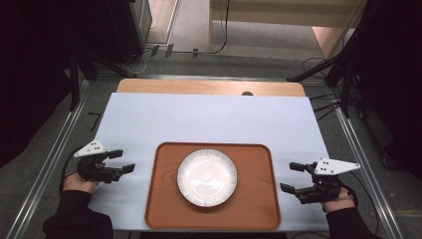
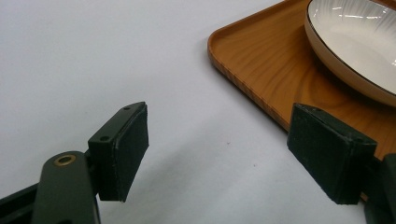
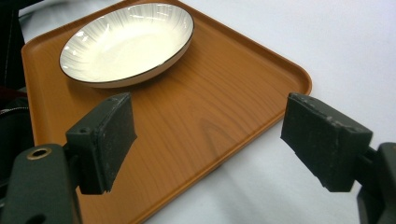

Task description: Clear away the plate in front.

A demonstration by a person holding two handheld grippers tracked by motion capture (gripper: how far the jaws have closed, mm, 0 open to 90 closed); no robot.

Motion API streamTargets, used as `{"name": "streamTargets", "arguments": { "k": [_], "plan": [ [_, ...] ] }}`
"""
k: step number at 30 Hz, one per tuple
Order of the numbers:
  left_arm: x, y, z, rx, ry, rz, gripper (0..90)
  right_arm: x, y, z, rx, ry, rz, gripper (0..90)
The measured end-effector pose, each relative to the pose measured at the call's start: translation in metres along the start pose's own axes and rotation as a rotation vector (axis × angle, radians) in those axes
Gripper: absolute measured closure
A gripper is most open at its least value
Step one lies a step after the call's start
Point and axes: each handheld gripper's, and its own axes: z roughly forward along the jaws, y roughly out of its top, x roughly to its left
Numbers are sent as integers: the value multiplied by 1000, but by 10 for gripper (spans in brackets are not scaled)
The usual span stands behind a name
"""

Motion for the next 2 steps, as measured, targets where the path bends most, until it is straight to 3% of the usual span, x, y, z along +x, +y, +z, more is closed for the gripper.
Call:
{"name": "streamTargets", "arguments": {
  "k": [2],
  "plan": [
    [0,0,1,3,5,-2,211,0,0,0,-1,0,3,184]
  ]
}}
